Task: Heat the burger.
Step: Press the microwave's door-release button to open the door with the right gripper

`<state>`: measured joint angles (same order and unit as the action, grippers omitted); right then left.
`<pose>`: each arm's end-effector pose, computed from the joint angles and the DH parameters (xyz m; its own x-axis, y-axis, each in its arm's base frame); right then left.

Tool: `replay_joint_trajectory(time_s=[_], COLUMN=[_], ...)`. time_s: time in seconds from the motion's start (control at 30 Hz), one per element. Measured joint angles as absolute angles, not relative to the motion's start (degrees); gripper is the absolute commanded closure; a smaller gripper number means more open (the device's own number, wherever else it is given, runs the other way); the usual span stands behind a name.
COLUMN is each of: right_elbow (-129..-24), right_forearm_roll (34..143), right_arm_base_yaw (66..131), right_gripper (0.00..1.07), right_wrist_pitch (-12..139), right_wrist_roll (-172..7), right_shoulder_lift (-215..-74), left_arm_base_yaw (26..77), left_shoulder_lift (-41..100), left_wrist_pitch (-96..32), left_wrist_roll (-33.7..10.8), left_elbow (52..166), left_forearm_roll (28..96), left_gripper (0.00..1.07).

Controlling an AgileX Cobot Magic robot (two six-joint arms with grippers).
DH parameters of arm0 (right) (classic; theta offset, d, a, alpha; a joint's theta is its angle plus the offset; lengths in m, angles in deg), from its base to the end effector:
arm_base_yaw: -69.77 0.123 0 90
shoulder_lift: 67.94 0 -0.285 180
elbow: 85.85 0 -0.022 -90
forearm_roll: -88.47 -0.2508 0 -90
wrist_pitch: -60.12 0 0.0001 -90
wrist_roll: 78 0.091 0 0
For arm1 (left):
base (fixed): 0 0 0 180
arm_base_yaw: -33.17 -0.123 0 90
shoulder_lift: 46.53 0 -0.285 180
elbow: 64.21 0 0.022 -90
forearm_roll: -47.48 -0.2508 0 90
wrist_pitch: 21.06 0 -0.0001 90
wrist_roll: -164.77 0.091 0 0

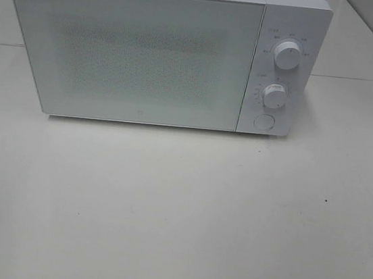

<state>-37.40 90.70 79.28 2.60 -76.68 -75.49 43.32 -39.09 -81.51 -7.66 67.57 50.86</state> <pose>-0.0030 -0.0035 0.2826 -0.3936 -0.0638 -0.9171 -0.1346 0.9908 -0.0111 -0.0071 -0.0035 0.2795 -0.4075 0.1773 -0.8958 0.2646 0.9618 0.0699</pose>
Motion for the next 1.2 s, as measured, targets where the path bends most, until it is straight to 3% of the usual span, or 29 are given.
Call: replay_joint_trajectory(time_s=[0.13, 0.4, 0.5, 0.73, 1.2], right_elbow=[-37.4, -37.4, -37.4, -37.4, -37.4], right_forearm_roll=[90.7, 90.7, 90.7, 90.7, 90.7], right_arm_base_yaw=[79.3, 79.2, 75.7, 71.8, 71.3], right_gripper=[0.43, 0.43, 0.43, 0.43, 0.43], right_wrist_pitch=[2.6, 2.6, 2.6, 2.6, 2.6], right_wrist_roll=[-76.7, -76.7, -76.7, -76.6, -75.8], right_shoulder_lift=[-75.5, -75.5, -75.5, -75.5, -75.5], left_arm_base_yaw=[42.8, 35.7, 33.5, 33.4, 33.4], left_shoulder_lift=[-39.1, -39.1, -39.1, -39.1, -39.1], left_wrist_pitch=[-81.5, -81.5, -81.5, -81.5, -81.5], left_wrist_roll=[-7.7, -7.7, -7.7, -7.7, -7.7], left_elbow=[67.6, 67.6, 67.6, 67.6, 67.6], left_forearm_roll=[50.9, 50.9, 50.9, 50.9, 50.9], left_gripper=[1.06, 1.06, 1.06, 1.06, 1.06])
